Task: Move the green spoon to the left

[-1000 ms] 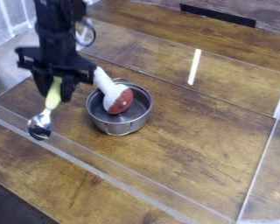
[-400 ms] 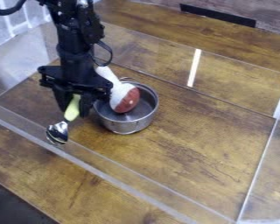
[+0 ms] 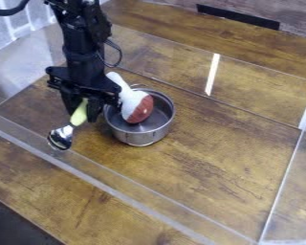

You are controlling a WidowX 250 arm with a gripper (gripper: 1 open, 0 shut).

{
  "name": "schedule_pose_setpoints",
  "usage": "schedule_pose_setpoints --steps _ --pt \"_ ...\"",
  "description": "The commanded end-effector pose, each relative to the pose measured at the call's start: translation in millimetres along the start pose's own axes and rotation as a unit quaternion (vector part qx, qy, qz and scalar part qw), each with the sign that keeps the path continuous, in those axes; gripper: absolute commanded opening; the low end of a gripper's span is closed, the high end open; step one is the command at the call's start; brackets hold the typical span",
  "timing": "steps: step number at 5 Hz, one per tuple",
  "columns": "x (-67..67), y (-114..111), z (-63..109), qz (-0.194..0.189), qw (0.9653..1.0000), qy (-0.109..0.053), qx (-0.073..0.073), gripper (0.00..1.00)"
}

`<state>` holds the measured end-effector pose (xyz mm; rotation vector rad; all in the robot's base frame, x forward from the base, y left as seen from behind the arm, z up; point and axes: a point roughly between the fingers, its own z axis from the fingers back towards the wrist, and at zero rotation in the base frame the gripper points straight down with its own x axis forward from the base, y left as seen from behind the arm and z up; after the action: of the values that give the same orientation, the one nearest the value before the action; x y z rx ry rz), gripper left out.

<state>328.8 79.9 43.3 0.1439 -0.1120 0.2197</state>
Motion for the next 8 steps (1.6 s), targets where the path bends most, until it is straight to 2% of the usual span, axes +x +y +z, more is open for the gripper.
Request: schedule_pose_setpoints --steps 1,2,4,5,6,7,8 --pt "26.6 21 7.5 0.022 0.9995 -0.024 0.003 0.0" --pt "39.2 33 -2.1 0.03 0.9994 -0.019 0.003 0.0" --pt "28.9 29 0.1 0.057 0.9984 -0.008 -0.005 0.0" --pt "28.0 33 -0.8 0.012 0.9998 -0.008 -0.014 0.0" --pt "27.4 38 -1.6 -0.032 0.9992 -0.007 -0.023 0.0" --pt "29.2 45 -2.8 -0.001 0.9996 0.003 -0.028 0.0" --pt "35.5 42 3.6 -0.026 0.9992 0.001 -0.031 0.0"
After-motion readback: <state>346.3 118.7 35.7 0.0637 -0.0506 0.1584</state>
